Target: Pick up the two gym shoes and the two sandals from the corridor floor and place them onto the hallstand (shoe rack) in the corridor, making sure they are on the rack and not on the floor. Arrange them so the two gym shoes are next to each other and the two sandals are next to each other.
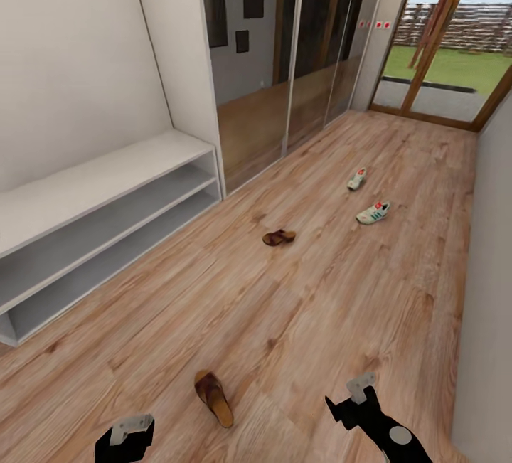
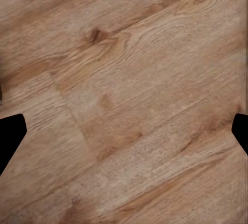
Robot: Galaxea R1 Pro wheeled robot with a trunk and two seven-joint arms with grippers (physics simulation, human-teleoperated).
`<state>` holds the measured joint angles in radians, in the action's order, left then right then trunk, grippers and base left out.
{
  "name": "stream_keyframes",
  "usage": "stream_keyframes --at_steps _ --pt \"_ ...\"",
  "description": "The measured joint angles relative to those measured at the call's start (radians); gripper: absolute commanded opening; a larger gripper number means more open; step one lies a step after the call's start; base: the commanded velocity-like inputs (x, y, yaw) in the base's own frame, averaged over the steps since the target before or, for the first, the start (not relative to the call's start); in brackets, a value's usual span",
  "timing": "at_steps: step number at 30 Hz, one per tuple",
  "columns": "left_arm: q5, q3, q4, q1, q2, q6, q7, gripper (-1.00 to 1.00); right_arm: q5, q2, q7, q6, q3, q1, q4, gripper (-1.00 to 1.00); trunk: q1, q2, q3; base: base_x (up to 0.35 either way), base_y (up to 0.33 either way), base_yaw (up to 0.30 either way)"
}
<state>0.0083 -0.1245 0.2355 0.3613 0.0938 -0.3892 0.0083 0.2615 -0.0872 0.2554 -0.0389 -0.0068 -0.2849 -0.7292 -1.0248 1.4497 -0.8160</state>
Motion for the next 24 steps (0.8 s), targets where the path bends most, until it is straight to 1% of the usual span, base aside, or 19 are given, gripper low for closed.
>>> stream_keyframes --at_steps 7,10,14,24 --pt "0.000 0.000 0.000 0.000 -0.001 0.000 0.000 1.00 0.000 0.000 -0.001 0.000 0.000 0.000 -0.002 1.00 0.000 0.000 0.000 0.165 -0.241 0.211" --pt "0.000 0.000 0.000 0.000 -0.001 0.000 0.001 1.00 0.000 0.000 -0.002 0.000 0.000 0.000 -0.004 1.00 0.000 0.000 0.000 0.156 -0.244 0.119" --pt "0.000 0.000 0.000 0.000 -0.002 0.000 0.001 1.00 0.000 0.000 -0.001 0.000 0.000 0.000 -0.005 1.00 0.000 0.000 0.000 0.101 -0.258 0.048" --pt "0.001 -0.002 0.001 0.000 -0.003 0.000 0.002 1.00 0.000 0.000 0.001 0.000 0.000 0.000 -0.006 1.00 0.000 0.000 0.000 0.013 -0.259 0.006"
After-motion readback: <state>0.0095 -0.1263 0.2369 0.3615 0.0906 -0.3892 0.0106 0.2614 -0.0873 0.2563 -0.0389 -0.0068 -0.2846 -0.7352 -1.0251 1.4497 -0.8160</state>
